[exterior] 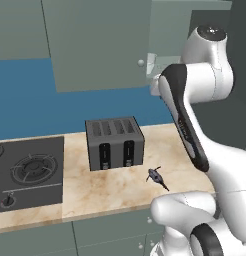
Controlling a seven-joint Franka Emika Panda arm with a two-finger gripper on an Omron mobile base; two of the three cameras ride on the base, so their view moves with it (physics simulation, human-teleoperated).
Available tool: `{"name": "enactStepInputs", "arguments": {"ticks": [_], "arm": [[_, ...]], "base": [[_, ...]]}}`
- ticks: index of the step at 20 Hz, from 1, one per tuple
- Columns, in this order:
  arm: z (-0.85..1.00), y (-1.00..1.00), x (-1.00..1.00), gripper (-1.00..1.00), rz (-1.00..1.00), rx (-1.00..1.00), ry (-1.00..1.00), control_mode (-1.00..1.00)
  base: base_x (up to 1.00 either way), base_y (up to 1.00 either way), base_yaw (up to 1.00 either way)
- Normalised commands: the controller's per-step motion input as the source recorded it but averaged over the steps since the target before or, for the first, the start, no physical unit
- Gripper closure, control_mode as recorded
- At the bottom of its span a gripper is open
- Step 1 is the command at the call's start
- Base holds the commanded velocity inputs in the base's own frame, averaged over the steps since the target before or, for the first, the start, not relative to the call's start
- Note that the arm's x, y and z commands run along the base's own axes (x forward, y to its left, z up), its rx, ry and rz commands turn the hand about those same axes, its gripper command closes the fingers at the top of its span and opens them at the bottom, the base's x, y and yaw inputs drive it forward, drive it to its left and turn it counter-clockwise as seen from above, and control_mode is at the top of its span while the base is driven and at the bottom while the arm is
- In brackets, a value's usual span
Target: Retrieve the tupperware from the cabinet, then place the raw meat into the tupperware to avoid contamination.
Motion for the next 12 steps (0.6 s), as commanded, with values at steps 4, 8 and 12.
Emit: {"name": "enactStepInputs", "arguments": {"ticks": [4, 8, 12], "arm": [[0.37, 0.11, 0.47, -1.00, 0.12, 0.05, -0.09, -1.00], [0.57, 0.25, 0.29, -1.00, 0.09, 0.01, -0.01, -1.00], [0.25, 0.30, 0.03, -1.00, -0.03, 0.00, -0.02, -1.00]], "base": [[0.00, 0.00, 0.00], [0.00, 0.00, 0.00], [0.00, 0.00, 0.00]]}}
